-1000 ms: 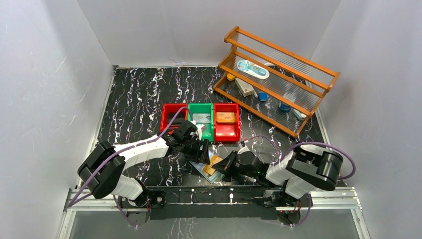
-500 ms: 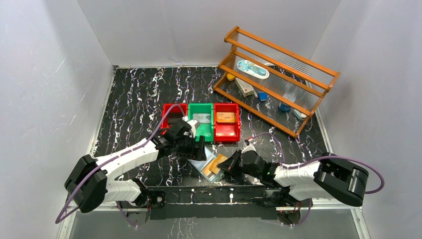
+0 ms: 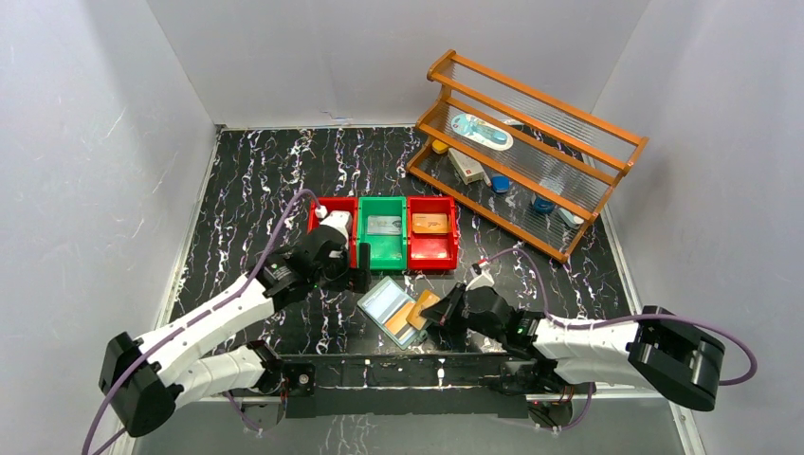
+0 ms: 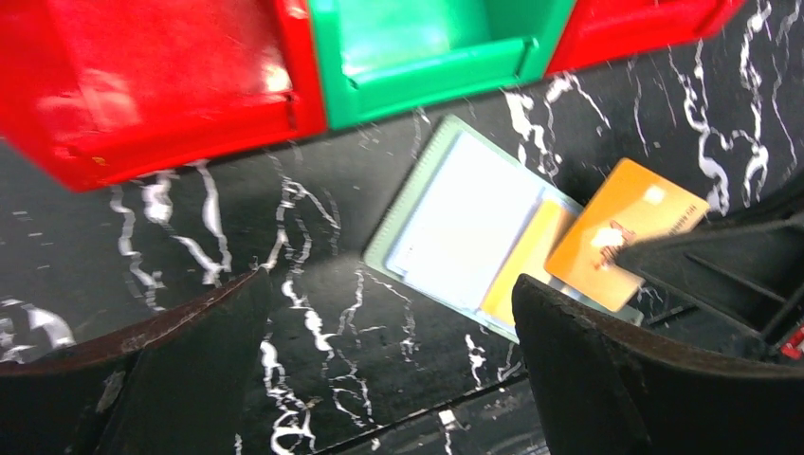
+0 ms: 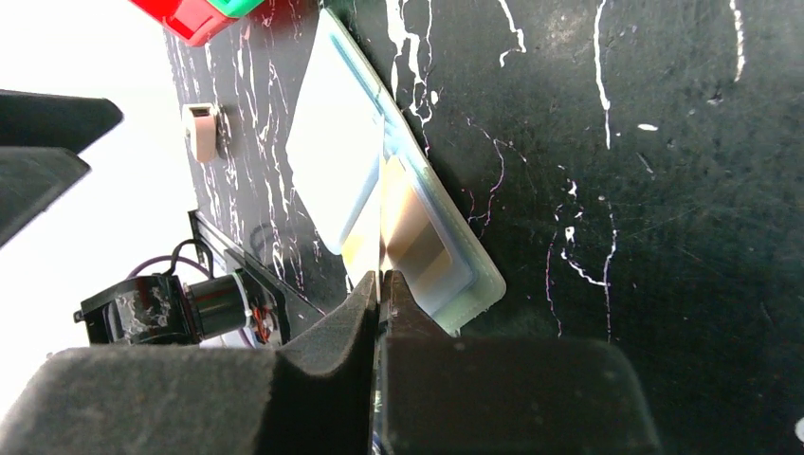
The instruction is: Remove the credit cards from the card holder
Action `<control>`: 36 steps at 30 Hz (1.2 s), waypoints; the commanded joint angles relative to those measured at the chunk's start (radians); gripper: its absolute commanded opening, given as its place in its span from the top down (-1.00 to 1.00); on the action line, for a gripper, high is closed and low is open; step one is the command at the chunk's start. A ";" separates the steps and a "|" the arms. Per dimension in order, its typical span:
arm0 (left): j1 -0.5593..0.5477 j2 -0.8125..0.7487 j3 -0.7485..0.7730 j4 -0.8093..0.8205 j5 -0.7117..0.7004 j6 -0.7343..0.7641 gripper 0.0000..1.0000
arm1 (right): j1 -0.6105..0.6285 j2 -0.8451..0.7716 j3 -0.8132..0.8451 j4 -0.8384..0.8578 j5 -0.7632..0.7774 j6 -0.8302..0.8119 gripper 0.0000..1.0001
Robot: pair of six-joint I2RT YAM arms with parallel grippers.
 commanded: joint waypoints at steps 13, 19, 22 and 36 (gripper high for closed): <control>0.324 -0.223 -0.049 -0.028 0.002 0.157 -0.97 | -0.003 -0.158 0.366 -0.448 0.218 -0.438 0.88; 0.324 -0.225 -0.045 0.004 -0.029 0.172 -0.97 | -0.006 -0.036 0.633 -0.644 0.494 -0.713 0.89; 0.324 -0.234 -0.044 -0.003 -0.064 0.175 -0.97 | -0.012 0.010 0.683 -0.616 0.540 -0.819 0.92; 0.324 -0.239 -0.041 -0.008 -0.064 0.187 -0.97 | -0.143 0.511 1.052 -0.755 0.540 -1.303 1.00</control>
